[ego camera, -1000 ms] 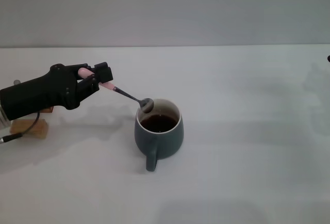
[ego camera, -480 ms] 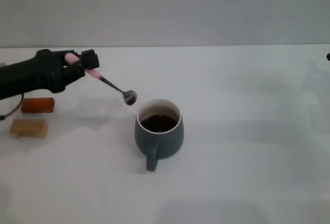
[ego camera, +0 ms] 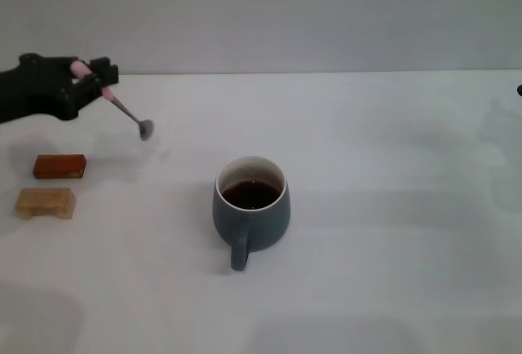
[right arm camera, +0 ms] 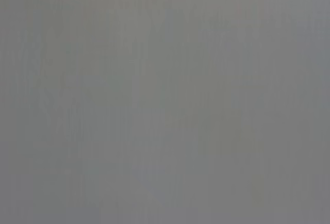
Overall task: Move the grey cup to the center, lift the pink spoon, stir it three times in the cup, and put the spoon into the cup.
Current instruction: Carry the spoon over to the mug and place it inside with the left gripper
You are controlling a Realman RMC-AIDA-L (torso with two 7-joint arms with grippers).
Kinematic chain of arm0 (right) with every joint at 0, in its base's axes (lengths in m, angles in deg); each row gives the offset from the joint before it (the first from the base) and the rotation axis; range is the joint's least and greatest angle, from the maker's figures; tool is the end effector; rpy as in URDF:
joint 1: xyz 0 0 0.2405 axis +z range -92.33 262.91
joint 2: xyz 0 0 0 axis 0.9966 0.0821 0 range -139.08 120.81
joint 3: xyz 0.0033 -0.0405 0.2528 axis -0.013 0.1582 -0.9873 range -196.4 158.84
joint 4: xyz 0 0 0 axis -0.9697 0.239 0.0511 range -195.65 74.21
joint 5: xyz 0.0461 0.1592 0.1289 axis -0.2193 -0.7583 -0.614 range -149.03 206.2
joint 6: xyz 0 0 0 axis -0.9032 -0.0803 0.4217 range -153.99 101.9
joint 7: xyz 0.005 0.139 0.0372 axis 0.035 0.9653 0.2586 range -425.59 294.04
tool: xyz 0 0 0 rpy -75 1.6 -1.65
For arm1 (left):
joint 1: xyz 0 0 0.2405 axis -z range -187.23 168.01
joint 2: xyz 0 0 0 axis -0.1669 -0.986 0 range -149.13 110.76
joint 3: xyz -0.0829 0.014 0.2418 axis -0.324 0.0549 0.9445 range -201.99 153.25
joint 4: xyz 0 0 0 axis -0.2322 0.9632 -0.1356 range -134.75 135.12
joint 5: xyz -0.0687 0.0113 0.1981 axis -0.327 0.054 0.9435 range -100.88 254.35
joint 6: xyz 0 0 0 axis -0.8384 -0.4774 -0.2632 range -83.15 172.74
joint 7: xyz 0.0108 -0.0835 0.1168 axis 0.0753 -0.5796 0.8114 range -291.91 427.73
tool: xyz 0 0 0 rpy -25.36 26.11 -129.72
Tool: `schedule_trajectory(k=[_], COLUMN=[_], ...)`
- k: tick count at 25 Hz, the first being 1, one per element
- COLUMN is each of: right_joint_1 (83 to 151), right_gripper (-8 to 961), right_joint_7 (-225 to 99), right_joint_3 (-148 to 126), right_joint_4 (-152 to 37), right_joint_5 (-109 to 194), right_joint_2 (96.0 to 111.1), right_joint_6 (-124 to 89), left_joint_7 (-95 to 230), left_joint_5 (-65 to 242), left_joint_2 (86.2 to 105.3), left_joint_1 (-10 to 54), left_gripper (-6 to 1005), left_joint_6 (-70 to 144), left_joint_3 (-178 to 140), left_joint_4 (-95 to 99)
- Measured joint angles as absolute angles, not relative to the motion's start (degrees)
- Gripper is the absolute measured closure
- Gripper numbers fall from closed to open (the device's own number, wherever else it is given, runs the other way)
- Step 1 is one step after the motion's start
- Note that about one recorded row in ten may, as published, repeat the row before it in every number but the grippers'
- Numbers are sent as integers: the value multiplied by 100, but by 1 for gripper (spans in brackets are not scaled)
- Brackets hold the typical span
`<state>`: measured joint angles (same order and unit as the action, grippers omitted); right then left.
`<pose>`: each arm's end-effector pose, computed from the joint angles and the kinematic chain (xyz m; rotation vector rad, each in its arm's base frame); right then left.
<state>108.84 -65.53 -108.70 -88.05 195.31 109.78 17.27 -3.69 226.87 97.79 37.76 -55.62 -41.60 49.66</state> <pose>0.3125 0.3870 0.0226 -1.5466 0.4924 0.5218 -0.2706 0.3671 0.0976 -2.3949 -0.5325 -0.6667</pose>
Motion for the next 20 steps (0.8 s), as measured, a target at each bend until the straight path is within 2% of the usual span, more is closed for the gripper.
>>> schedule_trajectory(k=[1, 9, 20], right_joint_1=[10891, 10899, 10867], right_gripper=[949, 949, 948], right_joint_7=[-6553, -6548, -6542], right_joint_3=[-10868, -10869, -10869], right_joint_4=[-8803, -8788, -8826], right_joint_5=[19531, 19531, 19531], right_joint_2=[10978, 10978, 10978], right_joint_6=[1727, 1728, 1729], left_joint_7=[-505, -1159, -1392], left_joint_5=[22405, 20471, 19682], left_joint_2=[9856, 9862, 9860], left_joint_1=[3681, 2872, 2651], left_gripper=[855, 855, 855], left_joint_6=[-5520, -5093, -4919], left_joint_3=[-3837, -1981, -1758], left_joint_4=[5106, 5009, 4792])
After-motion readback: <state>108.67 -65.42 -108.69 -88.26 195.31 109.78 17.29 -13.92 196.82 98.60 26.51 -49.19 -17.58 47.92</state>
